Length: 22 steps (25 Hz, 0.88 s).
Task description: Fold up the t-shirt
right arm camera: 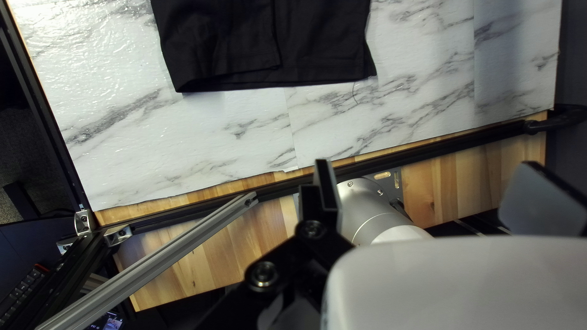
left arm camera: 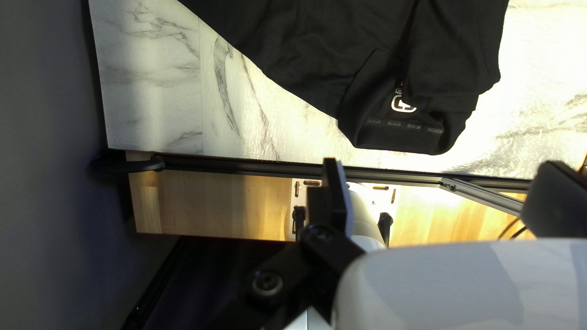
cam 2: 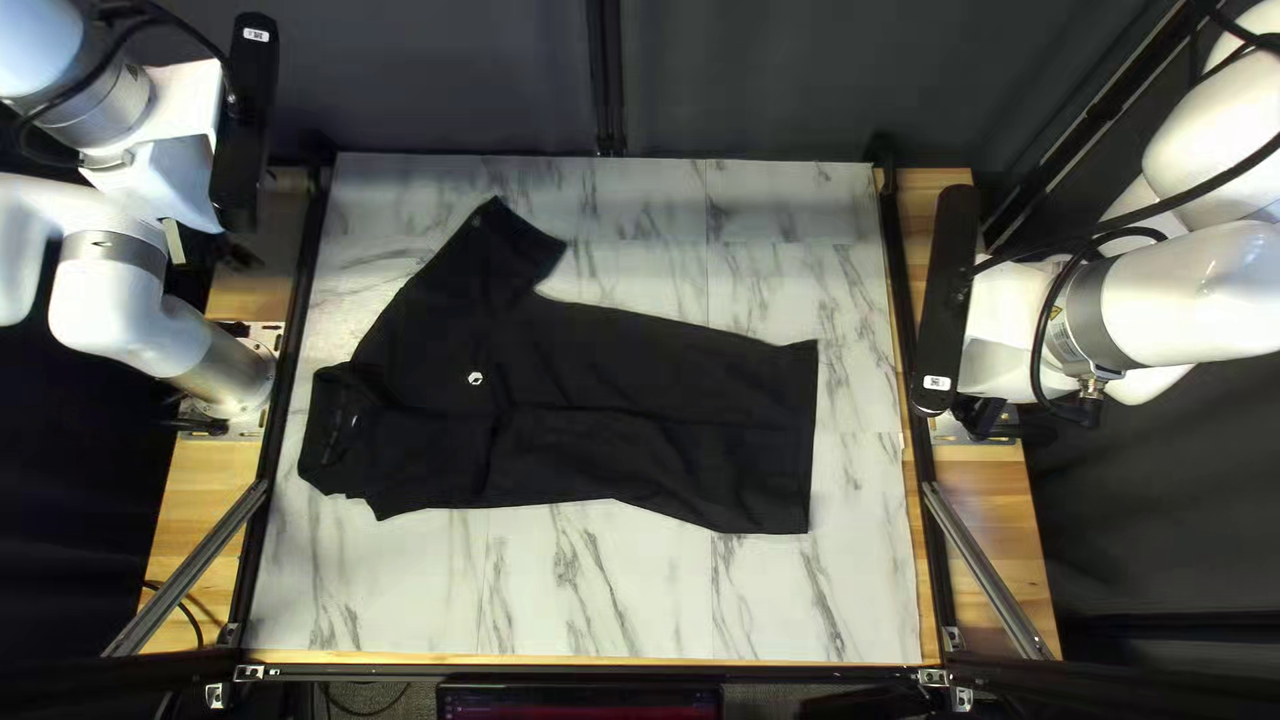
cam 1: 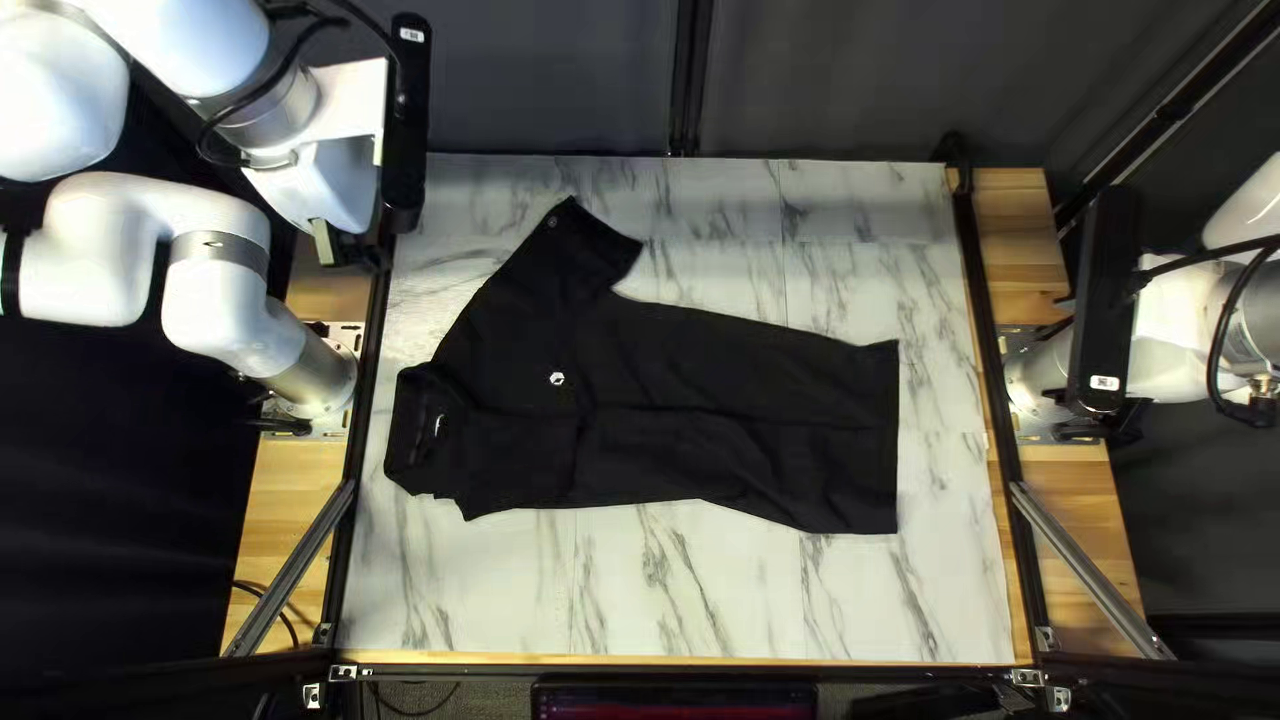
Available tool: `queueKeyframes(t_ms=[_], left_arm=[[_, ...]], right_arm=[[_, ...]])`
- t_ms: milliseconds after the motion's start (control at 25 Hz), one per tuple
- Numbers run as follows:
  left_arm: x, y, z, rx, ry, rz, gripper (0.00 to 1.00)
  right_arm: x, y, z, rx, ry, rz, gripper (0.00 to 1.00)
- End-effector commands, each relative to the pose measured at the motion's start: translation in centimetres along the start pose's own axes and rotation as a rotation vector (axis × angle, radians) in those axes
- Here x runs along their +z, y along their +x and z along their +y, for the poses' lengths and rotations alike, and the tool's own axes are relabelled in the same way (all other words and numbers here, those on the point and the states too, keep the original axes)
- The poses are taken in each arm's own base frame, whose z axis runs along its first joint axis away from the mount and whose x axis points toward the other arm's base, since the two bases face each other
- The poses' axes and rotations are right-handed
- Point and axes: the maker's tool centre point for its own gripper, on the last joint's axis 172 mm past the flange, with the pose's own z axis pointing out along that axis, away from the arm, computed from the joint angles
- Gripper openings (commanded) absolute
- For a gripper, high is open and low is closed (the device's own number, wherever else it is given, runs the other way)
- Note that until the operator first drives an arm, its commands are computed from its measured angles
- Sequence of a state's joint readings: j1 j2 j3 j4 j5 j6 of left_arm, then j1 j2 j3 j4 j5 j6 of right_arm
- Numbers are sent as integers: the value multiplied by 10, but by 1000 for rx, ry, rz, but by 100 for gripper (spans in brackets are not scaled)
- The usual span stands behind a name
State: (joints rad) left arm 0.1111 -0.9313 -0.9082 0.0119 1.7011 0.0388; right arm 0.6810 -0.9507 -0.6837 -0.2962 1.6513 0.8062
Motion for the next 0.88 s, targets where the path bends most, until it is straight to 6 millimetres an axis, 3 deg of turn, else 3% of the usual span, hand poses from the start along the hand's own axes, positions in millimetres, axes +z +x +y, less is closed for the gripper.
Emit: queueKeyframes(t_ms=[40, 200, 280, 400, 480, 560, 760, 880], left_arm=[[0, 0, 0, 0, 0, 0, 100], [0, 0, 0, 0, 0, 0, 100], [0, 0, 0, 0, 0, 0, 100], [0, 0, 0, 0, 0, 0, 100], [0, 0, 0, 0, 0, 0, 100], [0, 0, 0, 0, 0, 0, 100], [0, 0, 0, 0, 0, 0, 100], [0, 0, 0, 0, 0, 0, 100]], right_arm=[[97, 18, -7, -62, 55, -36, 100], [161, 8, -22, -90, 122, -41, 100], [198, -1, -42, -116, 166, -36, 100], [227, -4, -68, -163, 223, -17, 100], [235, -6, -77, -188, 245, -13, 100], [239, -15, -71, -145, 196, -24, 100], [239, -15, -71, -145, 196, -24, 100], [250, -8, -68, -147, 224, -95, 100]])
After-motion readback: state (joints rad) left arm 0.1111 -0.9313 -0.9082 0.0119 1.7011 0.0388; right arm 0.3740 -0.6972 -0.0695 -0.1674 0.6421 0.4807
